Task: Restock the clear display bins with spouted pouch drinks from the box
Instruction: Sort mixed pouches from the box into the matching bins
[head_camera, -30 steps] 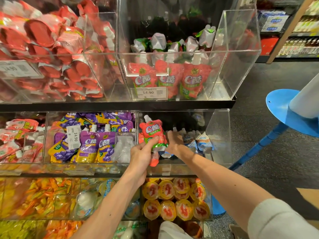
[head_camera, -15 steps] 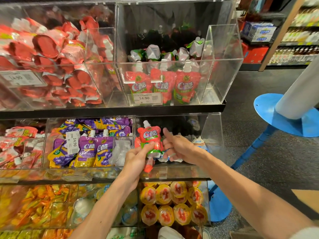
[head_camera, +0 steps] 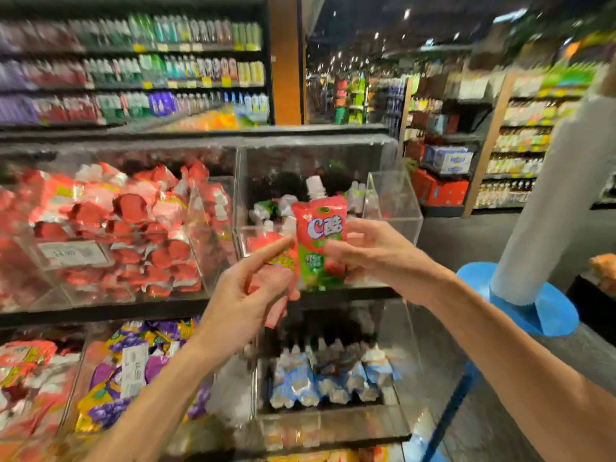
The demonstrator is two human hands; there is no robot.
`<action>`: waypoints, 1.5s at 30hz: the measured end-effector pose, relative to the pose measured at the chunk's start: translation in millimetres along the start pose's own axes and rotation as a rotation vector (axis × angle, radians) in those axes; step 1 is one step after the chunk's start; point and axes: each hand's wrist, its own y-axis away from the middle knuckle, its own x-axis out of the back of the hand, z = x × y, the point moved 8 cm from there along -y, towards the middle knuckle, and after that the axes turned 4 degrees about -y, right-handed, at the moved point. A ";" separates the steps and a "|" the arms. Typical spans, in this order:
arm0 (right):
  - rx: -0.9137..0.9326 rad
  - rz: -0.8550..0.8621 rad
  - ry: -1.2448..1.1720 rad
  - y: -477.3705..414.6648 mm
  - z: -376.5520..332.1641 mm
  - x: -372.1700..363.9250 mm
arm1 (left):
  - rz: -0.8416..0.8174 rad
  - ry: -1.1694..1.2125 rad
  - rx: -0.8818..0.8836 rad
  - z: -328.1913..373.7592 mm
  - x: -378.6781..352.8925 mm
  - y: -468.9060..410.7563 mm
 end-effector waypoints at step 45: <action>0.100 0.397 0.547 -84.8 -69.0 -50.0 | 0.191 0.211 0.109 29.8 87.1 -82.2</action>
